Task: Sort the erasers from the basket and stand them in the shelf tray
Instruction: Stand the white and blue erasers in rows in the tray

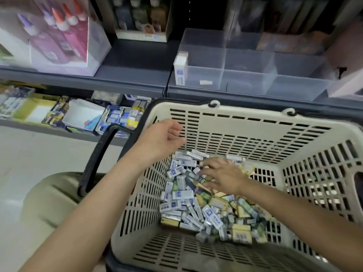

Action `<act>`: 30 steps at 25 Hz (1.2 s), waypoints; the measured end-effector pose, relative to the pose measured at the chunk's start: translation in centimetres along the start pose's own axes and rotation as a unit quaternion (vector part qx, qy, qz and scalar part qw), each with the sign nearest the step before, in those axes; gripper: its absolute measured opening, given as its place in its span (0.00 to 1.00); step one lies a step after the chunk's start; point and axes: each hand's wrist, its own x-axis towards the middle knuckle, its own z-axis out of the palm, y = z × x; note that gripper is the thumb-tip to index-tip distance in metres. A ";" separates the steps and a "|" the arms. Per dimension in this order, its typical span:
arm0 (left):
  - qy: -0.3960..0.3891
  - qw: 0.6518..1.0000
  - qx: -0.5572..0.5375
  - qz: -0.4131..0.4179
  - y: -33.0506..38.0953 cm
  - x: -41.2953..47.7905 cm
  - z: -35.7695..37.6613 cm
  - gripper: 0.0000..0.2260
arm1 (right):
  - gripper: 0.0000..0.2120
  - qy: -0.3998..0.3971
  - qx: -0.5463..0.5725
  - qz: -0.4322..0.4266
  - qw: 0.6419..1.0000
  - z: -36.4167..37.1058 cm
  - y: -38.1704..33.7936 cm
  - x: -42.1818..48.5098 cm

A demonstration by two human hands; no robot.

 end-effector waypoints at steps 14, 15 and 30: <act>-0.129 0.989 0.073 -0.020 -1.2 -2.9 0.4 0.15 | 0.17 -0.021 -0.025 -0.033 0.999 0.1 0.4 -3.0; -0.133 0.988 0.070 -0.021 -1.4 -3.3 0.5 0.15 | 0.16 -0.019 -0.025 -0.013 0.999 -0.3 1.1 -3.5; -0.094 0.996 0.001 -0.006 -1.6 -5.0 0.4 0.11 | 0.39 -0.025 -0.019 0.001 1.000 3.4 -10.1 -0.1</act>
